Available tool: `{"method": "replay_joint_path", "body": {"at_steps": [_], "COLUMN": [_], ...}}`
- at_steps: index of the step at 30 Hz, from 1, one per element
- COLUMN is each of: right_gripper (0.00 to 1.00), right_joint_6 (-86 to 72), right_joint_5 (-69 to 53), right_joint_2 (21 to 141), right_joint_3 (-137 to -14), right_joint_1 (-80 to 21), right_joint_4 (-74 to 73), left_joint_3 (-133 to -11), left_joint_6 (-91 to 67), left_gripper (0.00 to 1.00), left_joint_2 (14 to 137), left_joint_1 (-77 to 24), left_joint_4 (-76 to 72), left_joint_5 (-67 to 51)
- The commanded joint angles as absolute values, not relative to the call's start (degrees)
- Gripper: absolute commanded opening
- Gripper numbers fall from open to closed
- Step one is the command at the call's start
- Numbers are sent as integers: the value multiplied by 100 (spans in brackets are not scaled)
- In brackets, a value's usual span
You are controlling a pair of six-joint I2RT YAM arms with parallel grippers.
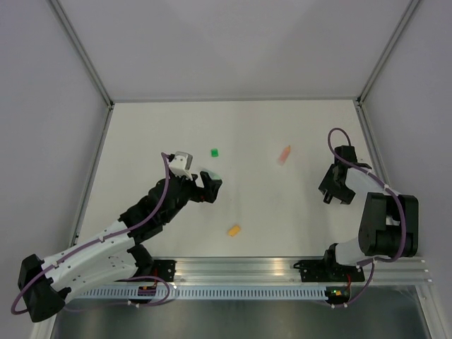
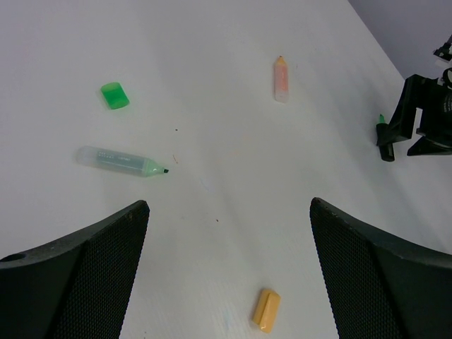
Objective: Insert the pens into the pen caps
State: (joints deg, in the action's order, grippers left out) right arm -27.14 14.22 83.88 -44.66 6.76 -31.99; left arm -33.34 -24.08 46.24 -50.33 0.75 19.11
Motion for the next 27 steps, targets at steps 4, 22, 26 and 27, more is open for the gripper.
{"method": "replay_joint_path", "body": {"at_steps": [4, 22, 26, 27], "right_gripper": [67, 0, 0, 0], "right_joint_6": [-2619, -2601, -2785, -2838], "right_joint_5": [1107, 633, 492, 457], "right_joint_2": [8727, 8702, 8403, 8220], "right_joint_3": [-4465, -4649, -4658, -4650], "right_joint_1": [694, 440, -348, -499], "right_joint_4": [-2813, -2505, -2233, -2076], "left_joint_3": [-3252, -3146, -3182, -3199], "left_joint_6": [-2232, -2241, -2285, -2294], "left_gripper": [100, 99, 97, 96], "left_joint_2": [4597, 4737, 5036, 5106], "left_joint_1": [-5036, -5036, -5036, -5036], "left_joint_4": [-53, -465, -615, -694], "left_joint_5": [2083, 1187, 766, 669]}}
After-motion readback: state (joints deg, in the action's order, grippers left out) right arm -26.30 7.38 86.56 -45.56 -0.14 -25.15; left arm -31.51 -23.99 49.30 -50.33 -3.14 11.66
